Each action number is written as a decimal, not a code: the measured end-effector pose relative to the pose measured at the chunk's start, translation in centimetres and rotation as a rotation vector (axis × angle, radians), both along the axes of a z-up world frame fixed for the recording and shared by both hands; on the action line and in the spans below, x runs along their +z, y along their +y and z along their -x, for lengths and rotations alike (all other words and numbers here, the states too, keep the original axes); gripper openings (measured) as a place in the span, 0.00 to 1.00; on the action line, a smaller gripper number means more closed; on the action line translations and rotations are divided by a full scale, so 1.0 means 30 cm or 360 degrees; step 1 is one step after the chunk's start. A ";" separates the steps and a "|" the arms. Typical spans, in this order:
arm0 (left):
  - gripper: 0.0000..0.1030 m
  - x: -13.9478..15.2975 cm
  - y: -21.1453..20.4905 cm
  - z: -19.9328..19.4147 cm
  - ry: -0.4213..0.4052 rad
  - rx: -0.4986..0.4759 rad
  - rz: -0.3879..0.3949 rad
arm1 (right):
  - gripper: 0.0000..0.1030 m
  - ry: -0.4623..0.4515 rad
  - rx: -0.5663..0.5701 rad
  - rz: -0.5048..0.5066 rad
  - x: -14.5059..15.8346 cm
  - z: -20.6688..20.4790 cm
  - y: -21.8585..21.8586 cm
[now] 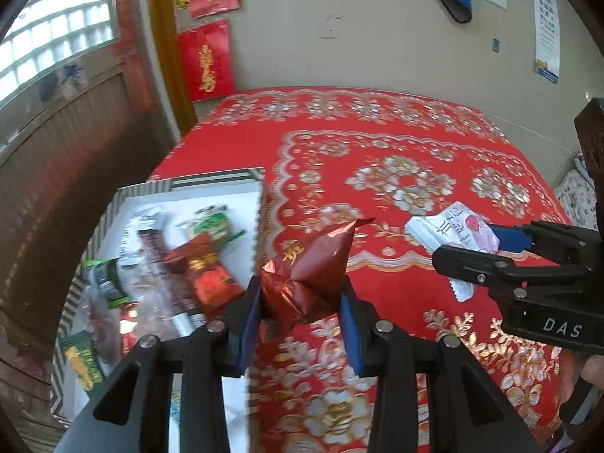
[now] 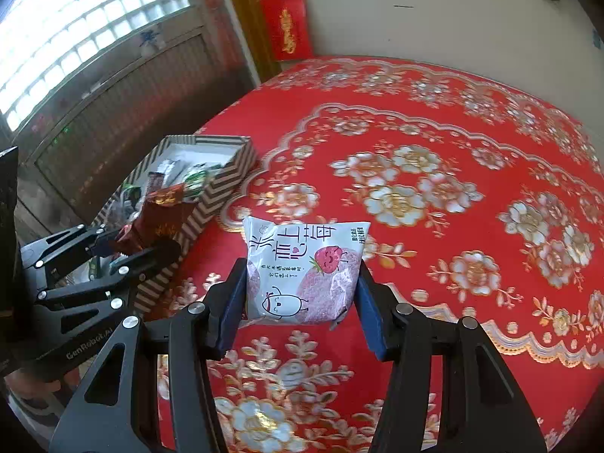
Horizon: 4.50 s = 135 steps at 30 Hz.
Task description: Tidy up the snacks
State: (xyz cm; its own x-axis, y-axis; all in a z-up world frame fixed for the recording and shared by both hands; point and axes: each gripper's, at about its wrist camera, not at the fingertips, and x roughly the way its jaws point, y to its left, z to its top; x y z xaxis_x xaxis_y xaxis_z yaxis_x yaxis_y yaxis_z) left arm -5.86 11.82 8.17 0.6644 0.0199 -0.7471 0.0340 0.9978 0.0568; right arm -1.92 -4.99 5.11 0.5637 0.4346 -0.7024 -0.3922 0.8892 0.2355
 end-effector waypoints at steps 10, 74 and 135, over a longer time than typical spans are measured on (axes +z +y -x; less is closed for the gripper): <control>0.39 0.006 0.141 0.047 -0.0033 0.0130 0.0017 | 0.52 -0.0029 0.0115 0.0039 0.011 0.020 0.144; 0.94 -0.046 0.516 0.217 -0.0173 0.0798 -0.0051 | 0.63 -0.0096 0.0512 0.0120 -0.013 0.096 0.579; 1.00 0.024 0.349 0.348 -0.0355 0.0785 -0.0137 | 0.69 -0.0484 0.0113 0.0027 0.030 0.262 0.400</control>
